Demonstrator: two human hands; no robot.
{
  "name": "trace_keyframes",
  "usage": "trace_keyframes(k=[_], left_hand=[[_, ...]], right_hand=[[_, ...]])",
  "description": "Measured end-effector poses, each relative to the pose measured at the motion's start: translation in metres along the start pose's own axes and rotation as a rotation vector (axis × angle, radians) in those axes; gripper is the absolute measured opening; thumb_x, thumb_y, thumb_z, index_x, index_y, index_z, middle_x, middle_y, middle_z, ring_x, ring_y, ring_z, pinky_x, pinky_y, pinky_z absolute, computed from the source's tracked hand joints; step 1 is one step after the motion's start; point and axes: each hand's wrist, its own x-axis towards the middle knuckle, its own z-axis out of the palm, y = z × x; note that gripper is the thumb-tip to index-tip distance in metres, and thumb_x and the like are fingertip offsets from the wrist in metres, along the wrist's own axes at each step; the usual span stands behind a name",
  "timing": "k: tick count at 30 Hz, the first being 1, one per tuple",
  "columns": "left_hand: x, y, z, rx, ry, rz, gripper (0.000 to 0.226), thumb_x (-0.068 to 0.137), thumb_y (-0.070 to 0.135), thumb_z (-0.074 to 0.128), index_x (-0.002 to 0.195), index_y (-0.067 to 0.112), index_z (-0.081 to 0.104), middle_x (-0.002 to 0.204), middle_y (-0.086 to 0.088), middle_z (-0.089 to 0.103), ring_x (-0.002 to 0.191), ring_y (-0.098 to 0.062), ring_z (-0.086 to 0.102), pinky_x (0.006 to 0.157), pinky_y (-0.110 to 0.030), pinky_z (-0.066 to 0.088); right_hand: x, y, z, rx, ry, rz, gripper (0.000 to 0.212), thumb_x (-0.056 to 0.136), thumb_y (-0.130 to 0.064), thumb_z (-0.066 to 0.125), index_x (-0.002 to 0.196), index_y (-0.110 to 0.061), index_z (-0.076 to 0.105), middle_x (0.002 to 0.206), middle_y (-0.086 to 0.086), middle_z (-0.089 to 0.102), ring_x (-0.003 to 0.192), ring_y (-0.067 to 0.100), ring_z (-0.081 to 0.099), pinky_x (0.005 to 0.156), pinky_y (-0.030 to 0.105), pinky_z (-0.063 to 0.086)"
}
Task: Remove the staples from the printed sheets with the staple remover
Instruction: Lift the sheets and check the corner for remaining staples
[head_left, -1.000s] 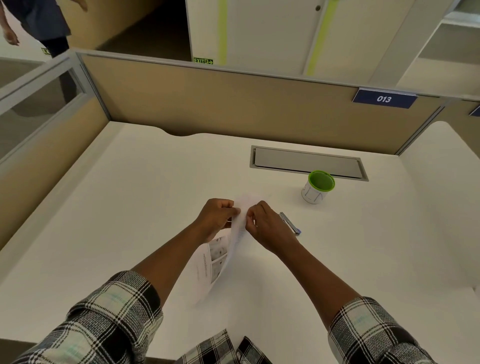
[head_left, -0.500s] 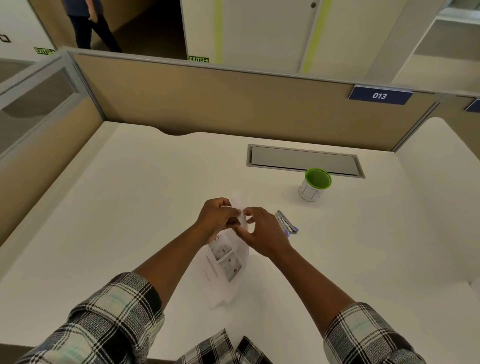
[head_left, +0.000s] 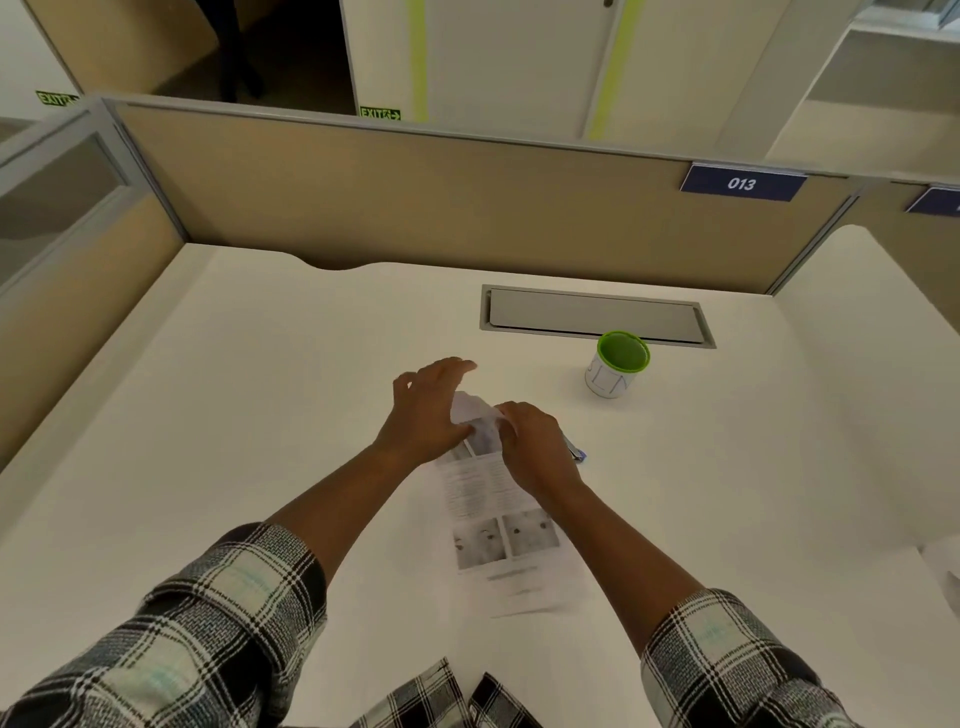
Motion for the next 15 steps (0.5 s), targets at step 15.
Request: trace_keyframes(k=[15], left_hand=[[0.016, -0.012, -0.002, -0.175, -0.119, 0.045, 0.025, 0.099, 0.027, 0.048, 0.096, 0.012, 0.067, 0.092, -0.001, 0.069, 0.079, -0.015, 0.063, 0.074, -0.022, 0.049]], right_hand=[[0.017, 0.043, 0.004, 0.305, 0.004, 0.116, 0.031, 0.087, -0.028, 0.069, 0.112, -0.013, 0.062, 0.103, -0.001, 0.070, 0.093, 0.013, 0.065, 0.085, 0.024, 0.050]])
